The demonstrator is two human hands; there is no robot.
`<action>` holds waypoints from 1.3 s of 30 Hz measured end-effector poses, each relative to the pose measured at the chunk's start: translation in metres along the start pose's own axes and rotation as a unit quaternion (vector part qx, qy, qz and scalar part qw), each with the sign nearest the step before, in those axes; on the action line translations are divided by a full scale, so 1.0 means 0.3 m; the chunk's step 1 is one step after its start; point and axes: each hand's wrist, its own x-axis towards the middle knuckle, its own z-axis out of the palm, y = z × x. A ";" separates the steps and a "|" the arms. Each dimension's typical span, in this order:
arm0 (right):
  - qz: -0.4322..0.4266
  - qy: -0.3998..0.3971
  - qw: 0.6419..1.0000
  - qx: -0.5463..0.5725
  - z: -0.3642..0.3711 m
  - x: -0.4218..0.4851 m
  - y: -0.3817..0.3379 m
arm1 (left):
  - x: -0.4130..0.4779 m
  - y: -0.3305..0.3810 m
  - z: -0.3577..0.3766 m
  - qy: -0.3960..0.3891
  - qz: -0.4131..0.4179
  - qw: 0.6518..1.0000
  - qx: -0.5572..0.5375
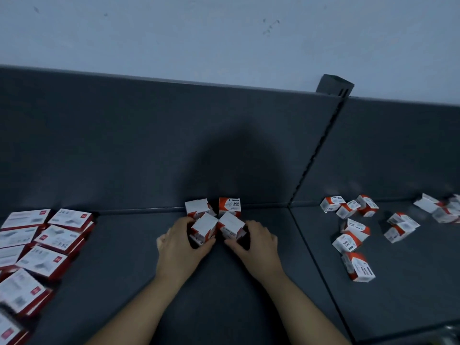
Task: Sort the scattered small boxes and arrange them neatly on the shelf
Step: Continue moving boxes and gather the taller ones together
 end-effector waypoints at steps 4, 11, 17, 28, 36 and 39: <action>0.012 -0.007 1.000 0.028 -0.007 -0.009 -0.002 | -0.016 0.011 -0.015 0.008 0.020 1.000 -0.019; -0.005 -0.076 0.995 0.058 -0.075 -0.047 0.011 | -0.032 0.010 -0.016 -0.010 0.055 0.998 -0.006; -0.069 -0.080 0.989 -0.104 -0.191 -0.133 0.093 | -0.055 0.039 -0.012 -0.008 0.109 0.992 0.061; -0.025 -0.053 0.975 -0.212 -0.423 -0.216 0.338 | -0.165 0.326 0.154 -0.076 0.196 0.945 0.250; -0.015 -0.072 0.983 -0.169 -0.616 -0.319 0.624 | -0.309 0.656 0.348 -0.136 0.150 0.948 0.246; -0.015 -0.088 0.982 -0.164 -0.691 -0.369 0.739 | -0.397 0.779 0.448 -0.158 0.143 0.946 0.243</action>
